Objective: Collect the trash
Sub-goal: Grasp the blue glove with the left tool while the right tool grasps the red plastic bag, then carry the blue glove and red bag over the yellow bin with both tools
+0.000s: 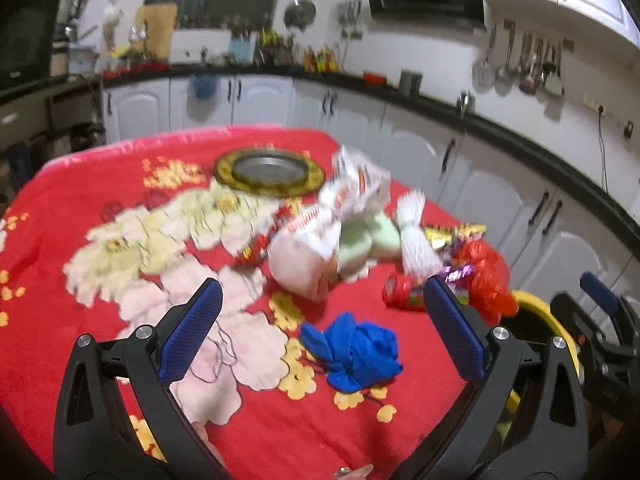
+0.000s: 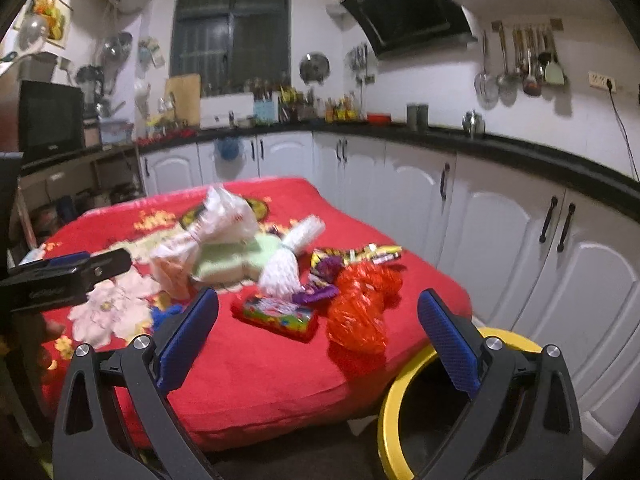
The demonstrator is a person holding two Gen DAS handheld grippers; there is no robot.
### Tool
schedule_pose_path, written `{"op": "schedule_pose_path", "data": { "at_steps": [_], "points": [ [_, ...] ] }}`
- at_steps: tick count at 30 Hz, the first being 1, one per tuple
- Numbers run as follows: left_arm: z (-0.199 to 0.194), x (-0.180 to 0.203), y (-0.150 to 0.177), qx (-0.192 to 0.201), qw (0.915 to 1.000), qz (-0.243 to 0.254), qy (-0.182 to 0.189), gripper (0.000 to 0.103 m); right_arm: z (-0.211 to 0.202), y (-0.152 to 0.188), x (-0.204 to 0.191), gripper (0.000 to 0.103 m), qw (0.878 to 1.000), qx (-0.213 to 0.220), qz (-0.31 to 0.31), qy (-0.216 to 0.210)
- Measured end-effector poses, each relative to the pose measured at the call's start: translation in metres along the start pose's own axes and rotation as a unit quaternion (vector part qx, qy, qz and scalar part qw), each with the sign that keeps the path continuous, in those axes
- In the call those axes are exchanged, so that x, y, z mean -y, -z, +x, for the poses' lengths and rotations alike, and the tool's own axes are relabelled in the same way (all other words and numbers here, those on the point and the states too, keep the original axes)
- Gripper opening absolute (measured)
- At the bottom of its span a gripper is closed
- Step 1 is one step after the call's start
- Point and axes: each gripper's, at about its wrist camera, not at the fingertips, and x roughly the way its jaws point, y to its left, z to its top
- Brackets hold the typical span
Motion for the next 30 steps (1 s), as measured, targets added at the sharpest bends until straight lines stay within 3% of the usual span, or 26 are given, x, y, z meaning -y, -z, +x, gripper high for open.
{"op": "schedule_pose_path", "data": {
  "at_steps": [11,13,17,19,21,23,25,27,30],
  "points": [
    [0.048,0.003,0.018,-0.080,0.9963,0.008,0.030,0.092,0.067,0.013,0.025,0.094,0.997,-0.073,0.002,0.023],
    [0.054,0.006,0.022,-0.093,0.9951,0.011,0.031,0.092,0.077,0.016,0.029,0.084,0.996,-0.086,0.010,0.018],
    [0.065,0.007,0.031,-0.123,0.9917,0.006,0.037,0.092,0.093,0.019,0.038,0.074,0.993,-0.112,0.033,0.010],
    [0.068,0.007,0.034,-0.133,0.9902,0.004,0.041,0.086,0.096,0.022,0.040,0.063,0.992,-0.119,0.045,0.004],
    [0.070,0.008,0.037,-0.141,0.9893,0.014,0.035,0.072,0.098,0.025,0.043,0.053,0.991,-0.126,0.053,-0.004],
    [0.071,0.009,0.038,-0.146,0.9885,0.019,0.034,0.069,0.099,0.028,0.045,0.044,0.989,-0.135,0.058,-0.010],
    [0.071,0.010,0.038,-0.146,0.9883,0.024,0.036,0.057,0.098,0.031,0.048,0.029,0.988,-0.141,0.067,-0.017],
    [0.070,0.011,0.037,-0.148,0.9878,0.030,0.040,0.040,0.094,0.034,0.051,0.022,0.987,-0.142,0.075,-0.021],
    [0.070,0.015,0.037,-0.152,0.9864,0.037,0.051,0.024,0.085,0.036,0.053,0.018,0.987,-0.134,0.081,-0.021]
  ]
}}
